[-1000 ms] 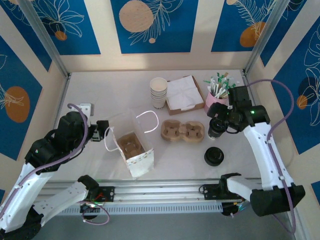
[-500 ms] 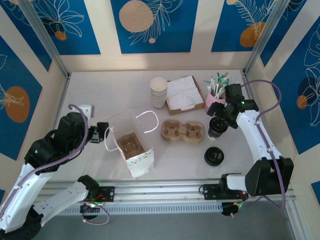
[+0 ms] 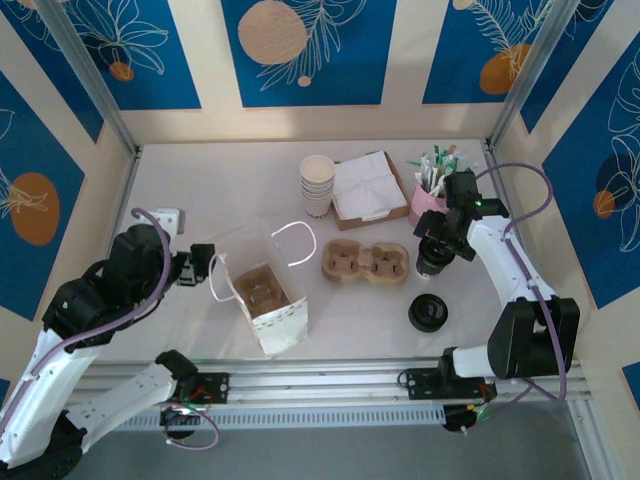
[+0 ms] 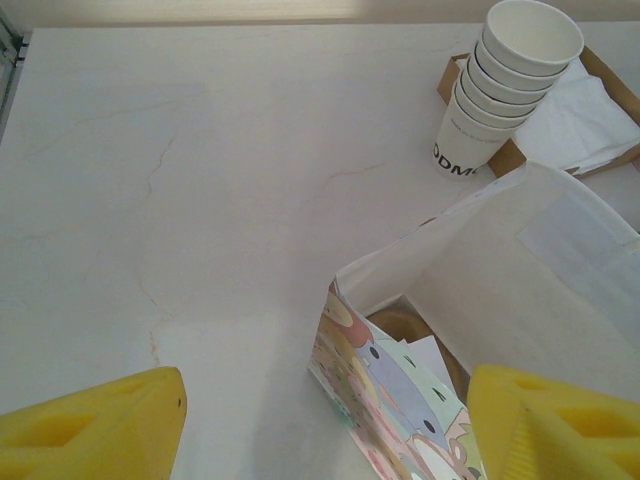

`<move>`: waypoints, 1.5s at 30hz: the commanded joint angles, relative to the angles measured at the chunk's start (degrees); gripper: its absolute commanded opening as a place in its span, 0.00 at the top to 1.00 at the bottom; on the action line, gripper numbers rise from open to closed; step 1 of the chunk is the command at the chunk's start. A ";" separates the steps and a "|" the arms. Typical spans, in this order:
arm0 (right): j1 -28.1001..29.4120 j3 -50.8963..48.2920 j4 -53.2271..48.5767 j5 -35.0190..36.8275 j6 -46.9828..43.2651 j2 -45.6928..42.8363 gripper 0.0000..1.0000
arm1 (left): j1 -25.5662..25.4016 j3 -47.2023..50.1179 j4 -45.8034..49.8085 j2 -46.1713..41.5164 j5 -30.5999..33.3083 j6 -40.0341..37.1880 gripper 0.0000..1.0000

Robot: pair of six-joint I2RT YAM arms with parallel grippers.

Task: Pack the takeout coffee

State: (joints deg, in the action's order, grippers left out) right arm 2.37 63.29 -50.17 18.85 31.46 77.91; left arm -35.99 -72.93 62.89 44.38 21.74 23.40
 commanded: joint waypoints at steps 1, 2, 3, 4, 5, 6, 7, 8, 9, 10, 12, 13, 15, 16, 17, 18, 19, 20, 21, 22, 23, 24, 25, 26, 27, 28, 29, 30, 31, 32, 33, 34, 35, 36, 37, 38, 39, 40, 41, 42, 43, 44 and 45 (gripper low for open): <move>0.15 -0.93 -0.62 -0.46 -0.43 -0.08 0.08 | 0.59 -1.91 0.48 0.18 1.25 -0.84 0.25; 0.42 -0.97 -0.63 -0.37 -0.52 -0.16 0.09 | 0.57 -1.87 0.32 0.18 1.18 -0.73 0.25; 0.74 -1.05 -0.63 -0.10 -0.53 -0.19 0.11 | 0.57 -1.94 0.22 0.18 1.19 -0.64 0.25; 0.95 -1.10 -0.60 0.34 -0.44 -0.14 0.13 | 0.59 -1.90 0.08 0.10 1.08 -0.63 0.25; 1.09 -1.23 -0.46 0.88 -0.36 -0.03 0.15 | 0.61 -1.87 -0.05 0.01 1.03 -0.57 0.25; 1.14 -1.24 -0.45 1.00 -0.44 0.20 0.16 | 0.57 -1.87 -0.20 0.00 1.05 -0.55 0.25; 1.14 -1.24 -0.61 1.01 -0.44 0.41 0.16 | 0.57 -1.92 -0.31 0.01 0.97 -0.55 0.25; 1.10 -1.24 -0.63 1.14 -0.35 0.63 0.16 | 0.58 -1.91 -0.32 0.08 0.86 -0.55 0.25; 1.14 -1.37 -0.63 1.19 -0.40 0.76 0.16 | 0.57 -2.01 -0.32 0.17 0.85 -0.57 0.26; 1.13 -1.32 -0.66 1.24 -0.42 0.84 0.16 | 0.63 -2.03 -0.32 0.29 0.85 -0.59 0.25; 1.19 -1.58 -0.46 1.21 -0.35 1.24 0.16 | 0.63 -1.91 -0.23 0.53 1.10 -0.48 0.25; 1.19 -1.59 -0.37 1.16 -0.38 1.40 0.16 | 0.57 -1.87 -0.17 0.53 1.12 -0.39 0.25; 1.40 -1.58 -0.58 1.17 -0.42 1.94 0.16 | 0.57 -1.87 -0.18 0.62 1.28 -0.37 0.25; 1.47 -1.59 -0.67 1.31 -0.42 2.20 0.16 | 0.58 -1.83 -0.23 0.62 1.22 -0.29 0.25; 1.59 -1.51 -0.78 1.49 -0.43 2.42 0.16 | 0.57 -1.87 -0.23 0.59 1.32 -0.28 0.25; 1.80 -1.57 -0.83 1.67 -0.36 2.55 0.16 | 0.58 -1.84 -0.23 0.54 1.42 -0.28 0.25; 1.93 -1.59 -0.83 1.90 -0.27 2.66 0.17 | 0.59 -1.83 -0.23 0.53 1.44 -0.22 0.25; 2.06 -1.65 -0.81 2.17 -0.18 2.77 0.18 | 0.57 -1.71 -0.31 0.54 1.52 -0.19 0.25; 2.11 -1.68 -0.86 2.25 -0.03 2.77 0.20 | 0.57 -1.66 -0.40 0.62 1.60 -0.19 0.25; 2.19 -1.76 -0.89 2.29 0.08 2.78 0.22 | 0.64 -1.67 -0.47 0.62 1.54 -0.19 0.25; 2.28 -1.85 -0.85 2.32 0.18 2.80 0.23 | 0.57 -1.58 -0.49 0.73 1.45 -0.19 0.25; 2.37 -1.93 -0.81 2.28 0.18 2.77 0.24 | 0.57 -1.58 -0.58 0.78 1.38 -0.19 0.25; 2.43 -2.02 -0.76 2.22 0.22 2.82 0.24 | 0.57 -1.52 -0.58 0.80 1.35 -0.19 0.25; 2.50 -2.11 -0.76 2.13 0.27 2.83 0.24 | 0.58 -1.52 -0.58 0.82 1.35 -0.15 0.25; 2.53 -2.20 -0.63 1.82 0.27 2.77 0.24 | 0.57 -1.59 -0.58 0.80 1.26 -0.14 0.25; 2.55 -2.29 -0.64 1.72 0.28 2.78 0.23 | 0.57 -1.65 -0.58 0.80 1.19 -0.11 0.25; 2.55 -2.45 -0.62 1.62 0.33 2.80 0.22 | 0.61 -1.64 -0.58 0.72 1.16 -0.11 0.25; 2.51 -2.54 -0.70 1.88 0.46 2.82 0.20 | 0.60 -1.65 -0.60 0.63 1.19 -0.15 0.25; 2.55 -2.59 -0.92 2.28 0.62 2.86 0.19 | 0.58 -1.55 -0.51 0.55 1.07 -0.06 0.25; 2.55 -2.72 -1.10 2.54 0.80 2.86 0.19 | 0.58 -1.44 -0.54 0.40 1.16 0.02 0.25; 2.54 -3.02 -0.99 2.65 0.95 2.78 0.19 | 0.57 -1.22 -0.58 0.28 1.03 -0.02 0.25; 2.55 -3.27 -0.88 2.45 1.01 2.71 0.20 | 0.57 -1.12 -0.58 0.21 1.03 0.06 0.25; 2.52 -3.41 -0.76 2.06 1.17 2.62 0.21 | 0.58 -0.93 -0.67 0.20 1.08 0.07 0.25; 2.55 -3.50 -0.75 1.77 1.23 2.52 0.23 | 0.57 -0.84 -0.76 0.19 1.05 0.07 0.25; 2.59 -3.41 -0.82 1.49 1.23 2.39 0.24 | 0.59 -0.78 -0.75 0.20 1.03 0.14 0.25; 2.64 -3.15 -0.97 1.60 1.33 2.11 0.28 | 0.59 -0.78 -0.75 0.28 1.08 0.08 0.25; 2.64 -2.53 -1.43 1.62 1.19 1.55 0.30 | 0.57 -0.64 -0.81 0.27 1.20 0.07 0.25; 2.68 -1.94 -1.86 1.65 0.95 0.93 0.32 | 0.59 -0.73 -0.68 0.31 1.52 0.07 0.25; 2.73 -1.09 -2.48 1.80 0.47 -0.11 0.32 | 0.58 -0.88 -0.45 0.36 1.93 0.01 0.25; 2.72 -0.08 -3.30 2.01 -0.13 -1.17 0.33 | 0.63 -1.03 -0.40 0.44 2.27 0.07 0.24; 2.73 0.96 -4.33 2.13 -0.62 -2.24 0.33 | 0.57 -1.03 -0.53 0.41 2.68 0.02 0.24; 2.77 2.25 -5.55 2.22 -1.36 -3.41 0.33 | 0.60 -1.02 -0.66 0.36 3.22 0.07 0.24; 2.87 3.59 -6.71 2.17 -2.08 -4.86 0.33 | 0.57 -1.06 -0.75 0.36 3.84 0.28 0.24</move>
State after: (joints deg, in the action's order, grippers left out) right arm 4.84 62.87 -52.56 22.00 31.24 77.49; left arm -35.99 -72.93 62.63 44.86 23.11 23.46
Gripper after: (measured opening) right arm 0.682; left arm 0.756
